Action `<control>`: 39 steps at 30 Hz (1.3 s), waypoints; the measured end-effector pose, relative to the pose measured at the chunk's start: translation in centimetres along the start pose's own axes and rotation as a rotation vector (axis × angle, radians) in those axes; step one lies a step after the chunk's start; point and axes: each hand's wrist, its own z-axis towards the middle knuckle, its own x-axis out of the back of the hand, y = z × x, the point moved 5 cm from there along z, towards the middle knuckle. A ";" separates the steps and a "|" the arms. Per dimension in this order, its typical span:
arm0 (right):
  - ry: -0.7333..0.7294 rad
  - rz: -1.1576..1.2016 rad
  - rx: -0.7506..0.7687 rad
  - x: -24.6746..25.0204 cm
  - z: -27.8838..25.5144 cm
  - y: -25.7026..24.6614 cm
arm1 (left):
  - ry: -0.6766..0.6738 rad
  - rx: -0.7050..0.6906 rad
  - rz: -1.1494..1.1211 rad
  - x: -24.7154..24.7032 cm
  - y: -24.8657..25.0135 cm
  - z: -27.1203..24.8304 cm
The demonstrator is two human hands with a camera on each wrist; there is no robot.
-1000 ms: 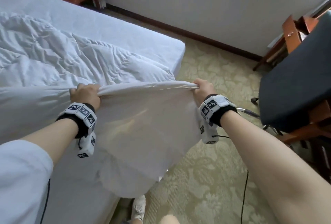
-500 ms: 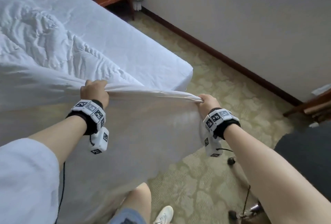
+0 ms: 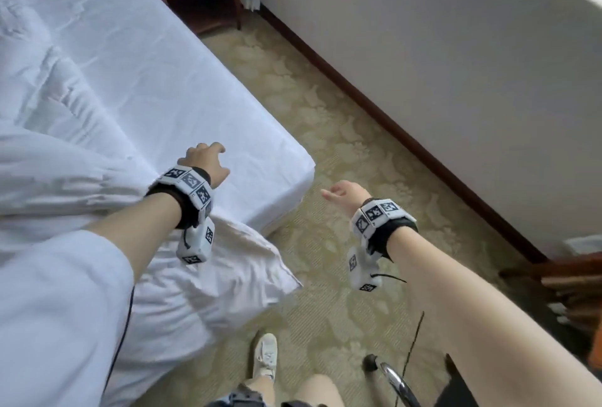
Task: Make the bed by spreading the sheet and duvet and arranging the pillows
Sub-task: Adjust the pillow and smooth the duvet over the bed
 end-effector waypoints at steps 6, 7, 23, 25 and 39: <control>0.091 0.071 -0.006 12.5 9.4 4.3 | 0.062 -0.025 -0.198 3.9 10.1 8.7; 0.112 0.078 -0.006 14.2 11.1 4.7 | 0.086 -0.032 -0.207 4.4 11.5 9.9; 0.039 0.230 0.235 40.0 45.4 -0.6 | 0.289 0.208 -0.342 12.9 26.7 35.8; -0.014 0.187 0.315 41.1 49.1 -4.5 | 0.305 0.283 -0.372 14.1 25.2 39.5; -0.074 0.019 0.594 51.2 72.8 -36.3 | 0.510 0.587 -0.544 29.9 11.6 62.4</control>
